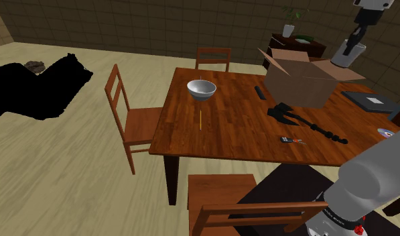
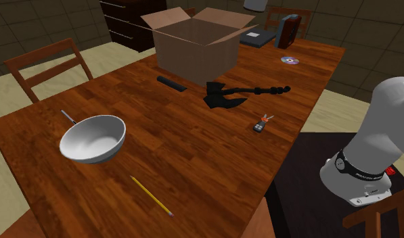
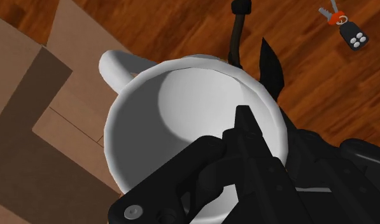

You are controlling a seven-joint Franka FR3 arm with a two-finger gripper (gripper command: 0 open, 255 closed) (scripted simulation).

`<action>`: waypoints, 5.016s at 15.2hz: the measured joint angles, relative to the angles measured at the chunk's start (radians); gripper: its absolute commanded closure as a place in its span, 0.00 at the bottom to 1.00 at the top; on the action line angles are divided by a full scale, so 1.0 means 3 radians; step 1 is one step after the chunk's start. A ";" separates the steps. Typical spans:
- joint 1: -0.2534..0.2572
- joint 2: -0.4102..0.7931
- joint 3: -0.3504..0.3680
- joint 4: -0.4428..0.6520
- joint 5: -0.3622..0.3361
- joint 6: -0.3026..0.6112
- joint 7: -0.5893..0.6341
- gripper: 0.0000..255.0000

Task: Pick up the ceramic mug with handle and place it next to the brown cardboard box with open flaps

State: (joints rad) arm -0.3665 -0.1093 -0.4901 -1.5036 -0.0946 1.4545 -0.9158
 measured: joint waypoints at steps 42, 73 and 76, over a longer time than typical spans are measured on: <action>-0.1140 0.1100 -0.0976 0.0137 0.0809 0.0758 -0.2064 1.00; -0.1085 0.1228 -0.0889 -0.1124 0.0953 0.2105 -0.2165 1.00; -0.1101 0.1281 -0.0870 -0.1213 0.1004 0.2232 -0.2202 1.00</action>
State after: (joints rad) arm -0.6968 0.2751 -0.7511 -1.8676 0.2068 2.1240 -1.5765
